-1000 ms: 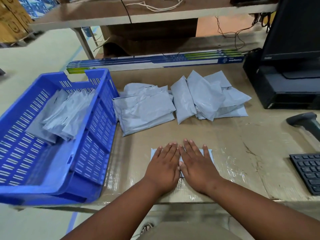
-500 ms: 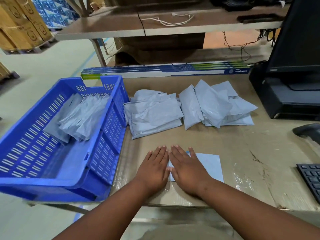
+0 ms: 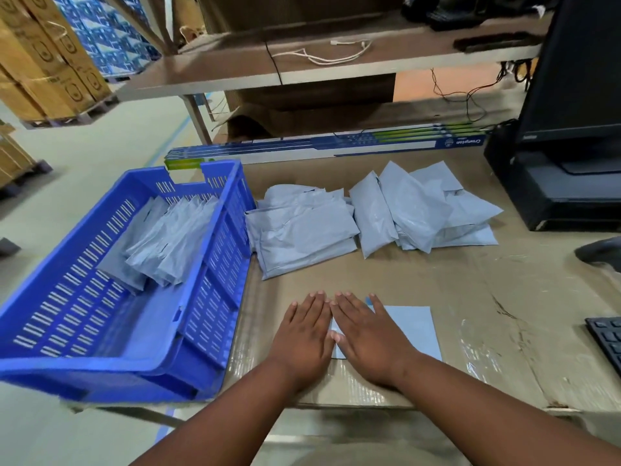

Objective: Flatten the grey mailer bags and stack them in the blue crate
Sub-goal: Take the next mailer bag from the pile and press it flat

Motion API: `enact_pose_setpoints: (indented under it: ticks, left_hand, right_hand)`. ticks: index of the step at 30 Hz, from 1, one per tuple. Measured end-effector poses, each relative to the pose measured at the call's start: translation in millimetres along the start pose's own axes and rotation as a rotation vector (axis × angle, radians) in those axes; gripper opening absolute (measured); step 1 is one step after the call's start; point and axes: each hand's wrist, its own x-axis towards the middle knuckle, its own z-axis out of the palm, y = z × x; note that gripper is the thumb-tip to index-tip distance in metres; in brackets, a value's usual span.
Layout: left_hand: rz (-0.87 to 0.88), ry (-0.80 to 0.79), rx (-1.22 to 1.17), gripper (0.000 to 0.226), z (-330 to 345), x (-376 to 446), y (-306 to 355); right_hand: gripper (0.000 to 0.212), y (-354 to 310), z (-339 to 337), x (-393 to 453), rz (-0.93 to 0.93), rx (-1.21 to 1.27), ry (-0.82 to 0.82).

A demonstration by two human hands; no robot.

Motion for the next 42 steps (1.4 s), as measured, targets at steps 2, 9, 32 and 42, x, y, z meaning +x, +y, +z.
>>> enact_pose_setpoints:
  ticks: [2, 9, 32, 42]
  left_hand:
    - [-0.019, -0.011, -0.015, 0.073, -2.8, -1.1, 2.3]
    - [-0.109, 0.003, -0.036, 0.067, -14.4, 21.2, 7.0]
    - [-0.053, 0.031, -0.013, 0.074, 2.4, -6.7, 11.5]
    - [0.173, 0.161, -0.023, 0.071, -6.2, 16.1, 53.3]
  right_hand:
    - [0.072, 7.8, -3.1, -2.9, -0.043, 0.003, -0.019]
    - [0.069, 35.1, -15.6, 14.5, -0.037, -0.082, -0.05]
    - [0.08, 17.3, -0.6, -15.1, 0.024, 0.01, -0.074]
    - [0.086, 51.4, -9.5, -42.4, 0.12, 0.019, -0.015]
